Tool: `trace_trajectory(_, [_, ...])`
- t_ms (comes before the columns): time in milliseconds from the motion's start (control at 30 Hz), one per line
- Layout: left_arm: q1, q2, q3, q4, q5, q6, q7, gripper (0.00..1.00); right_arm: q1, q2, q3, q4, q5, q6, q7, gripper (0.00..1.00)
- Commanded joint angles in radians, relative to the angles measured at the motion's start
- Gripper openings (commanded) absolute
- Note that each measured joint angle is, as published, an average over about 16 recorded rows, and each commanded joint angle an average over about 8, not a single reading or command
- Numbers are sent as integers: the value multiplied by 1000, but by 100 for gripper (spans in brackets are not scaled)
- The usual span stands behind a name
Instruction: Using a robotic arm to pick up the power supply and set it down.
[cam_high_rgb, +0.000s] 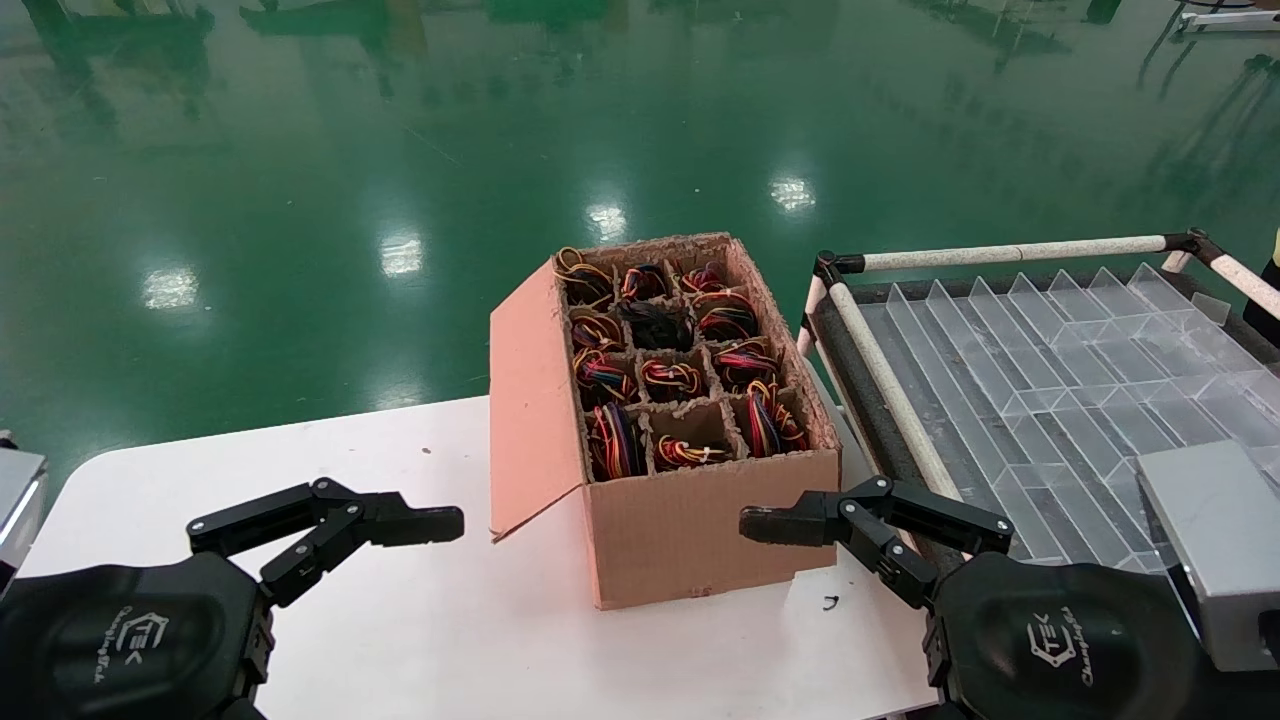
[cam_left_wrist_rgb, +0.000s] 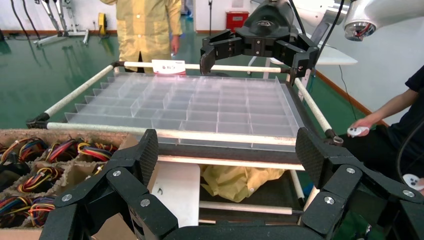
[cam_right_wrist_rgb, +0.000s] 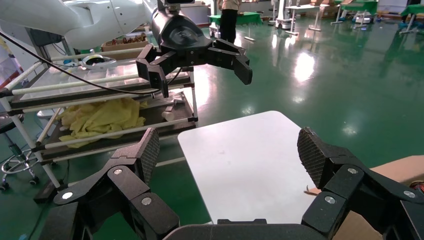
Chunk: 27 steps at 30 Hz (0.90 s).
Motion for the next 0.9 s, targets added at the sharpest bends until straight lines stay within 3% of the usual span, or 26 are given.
trace_trajectory(33, [0,0,0,0,0,0,0,0,0,0,0,0,0,0,0,100])
trace_trajectory(900, [0,0,0,0,0,0,0,0,0,0,0,0,0,0,0,100])
